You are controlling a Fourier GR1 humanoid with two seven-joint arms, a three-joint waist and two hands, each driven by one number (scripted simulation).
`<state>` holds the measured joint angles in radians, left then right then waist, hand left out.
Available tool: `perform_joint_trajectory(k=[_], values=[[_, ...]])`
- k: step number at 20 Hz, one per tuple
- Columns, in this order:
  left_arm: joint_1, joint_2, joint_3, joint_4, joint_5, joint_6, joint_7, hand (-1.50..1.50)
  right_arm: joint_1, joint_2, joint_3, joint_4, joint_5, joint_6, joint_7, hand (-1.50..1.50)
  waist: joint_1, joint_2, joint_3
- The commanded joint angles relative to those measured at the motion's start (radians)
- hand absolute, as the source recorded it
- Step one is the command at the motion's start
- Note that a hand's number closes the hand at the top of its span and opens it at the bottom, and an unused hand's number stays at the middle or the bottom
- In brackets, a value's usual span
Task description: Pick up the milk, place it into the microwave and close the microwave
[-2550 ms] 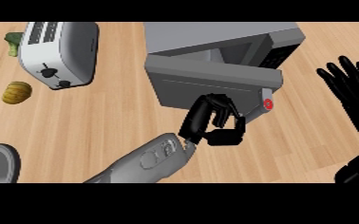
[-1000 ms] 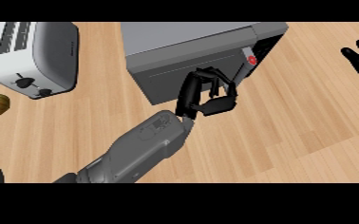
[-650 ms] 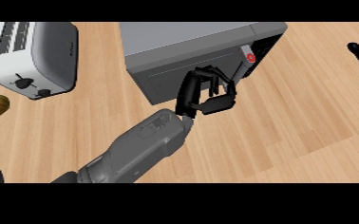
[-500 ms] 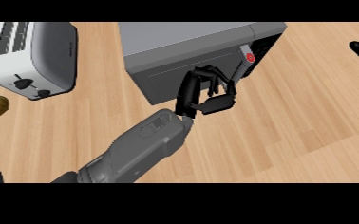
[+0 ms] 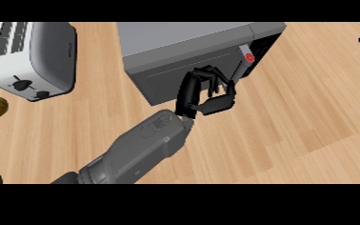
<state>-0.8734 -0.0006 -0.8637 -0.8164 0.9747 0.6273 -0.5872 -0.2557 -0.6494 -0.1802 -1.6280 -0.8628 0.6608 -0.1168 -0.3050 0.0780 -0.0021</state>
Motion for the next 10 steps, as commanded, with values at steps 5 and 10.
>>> perform_joint_trajectory(k=[5,10], values=[[-0.095,0.001,0.06,0.098,0.035,-0.021,-0.031,1.5,-0.012,-0.03,-0.016,0.017,-0.043,0.004,0.024,-1.5,-0.001,0.012,-0.001],[-0.107,0.001,0.051,0.1,0.06,-0.03,-0.043,1.5,-0.035,-0.033,0.005,-0.005,-0.083,0.034,0.032,-1.5,0.004,0.009,-0.001]])
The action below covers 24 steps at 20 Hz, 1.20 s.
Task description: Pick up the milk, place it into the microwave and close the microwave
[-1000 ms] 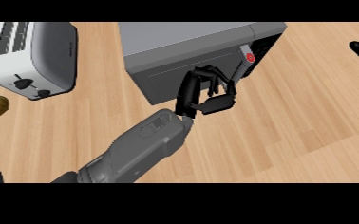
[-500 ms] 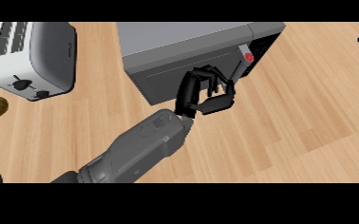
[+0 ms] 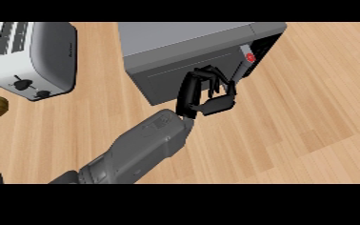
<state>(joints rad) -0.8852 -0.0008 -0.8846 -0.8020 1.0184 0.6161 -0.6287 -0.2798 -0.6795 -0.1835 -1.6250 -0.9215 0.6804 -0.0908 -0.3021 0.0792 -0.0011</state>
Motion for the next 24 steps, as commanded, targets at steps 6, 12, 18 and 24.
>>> perform_joint_trajectory(k=[6,12,18,24], values=[[-0.091,0.001,0.051,0.098,0.039,-0.008,-0.027,1.5,-0.004,-0.015,0.031,-0.003,-0.061,0.053,0.026,-1.5,-0.008,0.013,0.0],[-0.102,0.001,0.054,0.105,0.066,-0.012,-0.042,1.5,-0.005,-0.042,0.024,0.005,-0.091,0.065,0.042,-1.5,-0.015,0.01,-0.001],[-0.115,0.001,0.038,0.113,0.082,-0.018,-0.057,1.5,-0.02,-0.061,0.015,0.016,-0.117,0.076,0.05,-1.5,-0.012,0.011,0.0],[-0.13,0.001,-0.017,0.124,0.075,-0.027,-0.067,1.5,-0.037,-0.074,0.031,0.006,-0.147,0.103,0.061,-1.5,-0.017,0.008,0.002]])
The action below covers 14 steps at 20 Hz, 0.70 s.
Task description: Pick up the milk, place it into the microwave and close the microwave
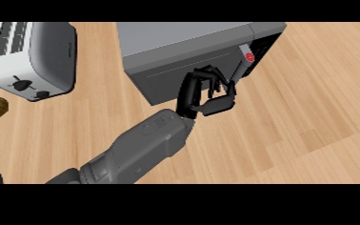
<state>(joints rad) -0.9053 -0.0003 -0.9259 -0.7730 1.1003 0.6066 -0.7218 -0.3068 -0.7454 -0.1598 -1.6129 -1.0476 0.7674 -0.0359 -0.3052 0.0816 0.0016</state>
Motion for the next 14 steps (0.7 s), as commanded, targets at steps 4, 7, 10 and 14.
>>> perform_joint_trajectory(k=[4,7,10,14], values=[[-0.107,0.0,0.001,0.138,-0.006,0.024,0.046,1.5,-0.018,-0.005,0.013,-0.005,-0.059,0.024,0.005,-1.5,-0.009,0.004,0.001],[-0.1,0.0,0.001,0.166,0.008,0.059,0.062,1.5,-0.013,-0.012,0.026,-0.002,-0.078,0.046,0.015,-1.5,0.009,0.006,0.001],[-0.092,0.0,-0.003,0.179,0.034,0.086,0.086,1.5,-0.005,-0.021,0.02,-0.007,-0.089,0.058,0.015,-1.5,0.016,-0.002,0.001],[-0.07,0.0,-0.017,0.206,0.05,0.117,0.082,1.5,0.007,-0.045,0.002,-0.004,-0.111,0.059,0.021,-1.5,0.037,-0.008,0.0]])
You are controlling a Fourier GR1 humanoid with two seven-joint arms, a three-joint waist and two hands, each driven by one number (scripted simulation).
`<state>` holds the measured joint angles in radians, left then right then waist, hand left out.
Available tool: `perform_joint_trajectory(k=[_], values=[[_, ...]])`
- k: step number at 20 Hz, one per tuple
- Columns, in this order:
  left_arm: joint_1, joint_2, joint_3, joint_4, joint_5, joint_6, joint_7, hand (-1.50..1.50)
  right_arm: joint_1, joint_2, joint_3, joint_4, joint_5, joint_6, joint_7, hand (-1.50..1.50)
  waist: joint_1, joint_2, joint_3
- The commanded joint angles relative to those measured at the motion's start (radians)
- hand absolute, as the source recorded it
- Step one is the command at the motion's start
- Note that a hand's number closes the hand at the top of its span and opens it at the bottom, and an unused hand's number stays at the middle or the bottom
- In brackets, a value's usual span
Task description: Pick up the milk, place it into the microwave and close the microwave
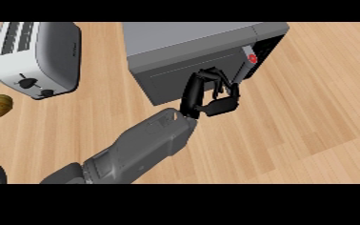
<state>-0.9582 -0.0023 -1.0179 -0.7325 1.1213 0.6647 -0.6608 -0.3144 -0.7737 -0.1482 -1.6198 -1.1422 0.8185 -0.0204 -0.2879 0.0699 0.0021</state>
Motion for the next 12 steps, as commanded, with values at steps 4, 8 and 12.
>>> perform_joint_trajectory(k=[4,8,12], values=[[0.018,0.002,0.085,0.163,0.076,0.074,0.024,1.5,0.034,-0.029,-0.023,-0.012,-0.031,0.009,0.007,-1.5,0.038,-0.003,-0.003],[0.017,0.005,0.075,0.159,0.094,0.052,0.013,-1.5,0.057,-0.037,-0.029,-0.02,-0.041,0.002,0.012,-1.5,0.053,-0.006,-0.004],[0.033,0.006,0.06,0.161,0.11,0.043,-0.009,-1.5,0.082,-0.063,-0.042,-0.039,-0.055,0.013,0.022,-1.5,0.052,-0.009,-0.004]])
